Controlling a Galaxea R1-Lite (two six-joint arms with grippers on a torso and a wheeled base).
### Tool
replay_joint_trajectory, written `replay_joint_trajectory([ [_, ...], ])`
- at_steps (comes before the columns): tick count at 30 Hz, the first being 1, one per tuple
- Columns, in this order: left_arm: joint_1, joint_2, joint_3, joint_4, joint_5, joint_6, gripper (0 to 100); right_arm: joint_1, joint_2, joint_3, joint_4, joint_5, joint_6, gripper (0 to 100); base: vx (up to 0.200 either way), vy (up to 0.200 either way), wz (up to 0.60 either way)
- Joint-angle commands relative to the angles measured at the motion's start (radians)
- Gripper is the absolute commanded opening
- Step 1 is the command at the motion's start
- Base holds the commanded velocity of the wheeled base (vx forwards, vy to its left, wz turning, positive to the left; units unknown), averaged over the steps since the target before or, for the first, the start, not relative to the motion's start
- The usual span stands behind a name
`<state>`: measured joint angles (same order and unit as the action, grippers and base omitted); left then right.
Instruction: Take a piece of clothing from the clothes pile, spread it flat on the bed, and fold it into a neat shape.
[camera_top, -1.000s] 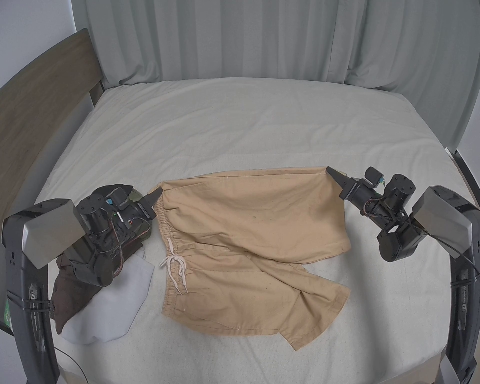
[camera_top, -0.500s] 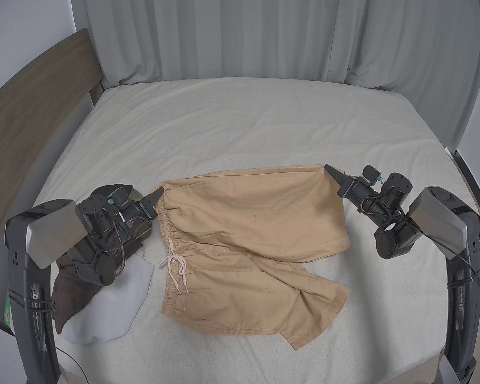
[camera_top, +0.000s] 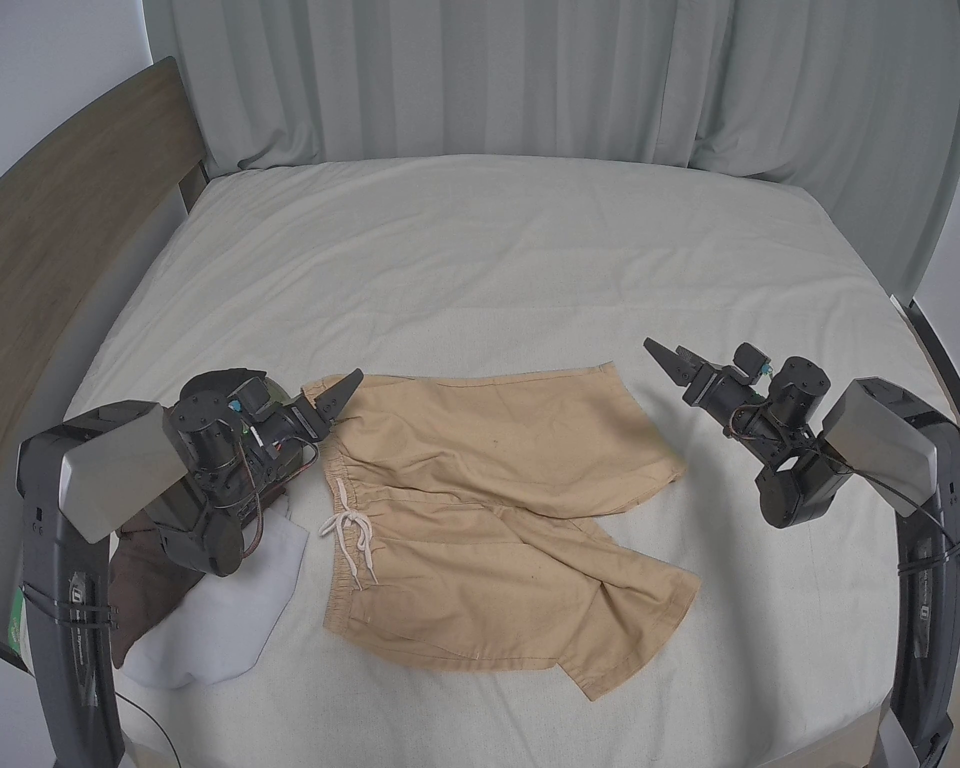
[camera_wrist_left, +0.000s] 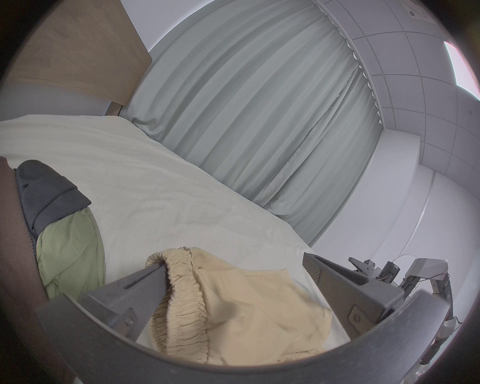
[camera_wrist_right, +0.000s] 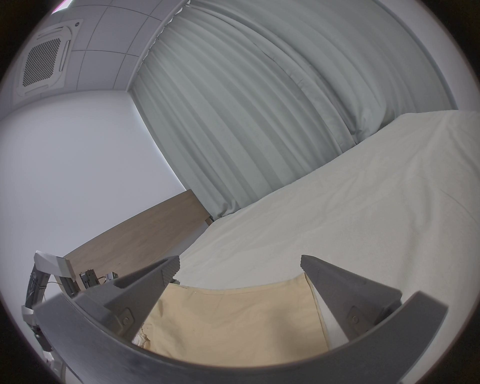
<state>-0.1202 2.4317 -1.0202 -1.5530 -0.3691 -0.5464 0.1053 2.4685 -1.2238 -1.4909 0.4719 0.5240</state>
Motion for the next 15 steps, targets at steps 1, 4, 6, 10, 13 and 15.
replay_joint_trajectory([
  [1,-0.009,-0.008,0.029,-0.002,0.009,-0.003,100,0.004,-0.069,0.106,-0.029,0.001,-0.001,100,0.0,0.0,0.0],
  [4,-0.004,-0.028,0.069,-0.002,0.009,0.0,100,0.008,-0.105,0.176,-0.049,0.001,-0.001,100,0.0,0.0,0.0],
  [6,0.004,-0.076,0.143,-0.002,0.003,0.002,100,0.011,-0.16,0.271,-0.054,-0.001,-0.007,100,0.0,0.0,0.0],
  [10,0.019,-0.183,0.295,-0.004,-0.027,0.006,100,0.013,-0.25,0.415,-0.054,0.005,-0.025,100,0.0,0.0,0.0],
  [13,0.054,-0.303,0.399,-0.002,-0.136,0.02,100,0.016,-0.356,0.557,-0.052,0.014,-0.025,100,0.0,0.0,0.0],
  [15,0.063,-0.378,0.468,-0.001,-0.201,0.02,100,0.019,-0.424,0.635,-0.052,0.025,-0.027,100,0.0,0.0,0.0],
])
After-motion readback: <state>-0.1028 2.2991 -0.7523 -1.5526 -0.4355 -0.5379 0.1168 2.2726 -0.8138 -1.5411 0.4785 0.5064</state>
